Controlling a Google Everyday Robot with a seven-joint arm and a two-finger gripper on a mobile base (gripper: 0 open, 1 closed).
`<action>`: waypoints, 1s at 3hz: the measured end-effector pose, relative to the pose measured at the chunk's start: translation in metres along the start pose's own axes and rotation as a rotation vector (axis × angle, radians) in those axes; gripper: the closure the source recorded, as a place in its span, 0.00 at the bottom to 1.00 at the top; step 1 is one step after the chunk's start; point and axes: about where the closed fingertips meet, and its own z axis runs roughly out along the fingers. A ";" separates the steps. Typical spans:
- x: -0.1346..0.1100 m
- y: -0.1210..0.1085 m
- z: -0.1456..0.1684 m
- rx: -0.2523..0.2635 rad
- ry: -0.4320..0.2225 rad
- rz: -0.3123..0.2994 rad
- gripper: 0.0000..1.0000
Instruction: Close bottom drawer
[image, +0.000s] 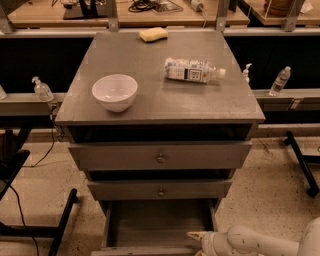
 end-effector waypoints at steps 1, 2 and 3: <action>0.003 -0.016 0.009 0.017 -0.008 0.012 0.34; 0.003 -0.020 0.010 0.020 -0.009 0.015 0.39; 0.003 -0.020 0.010 0.020 -0.009 0.015 0.39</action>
Offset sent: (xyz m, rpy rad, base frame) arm 0.0843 0.0248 -0.0193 0.0482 -0.0083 -0.0301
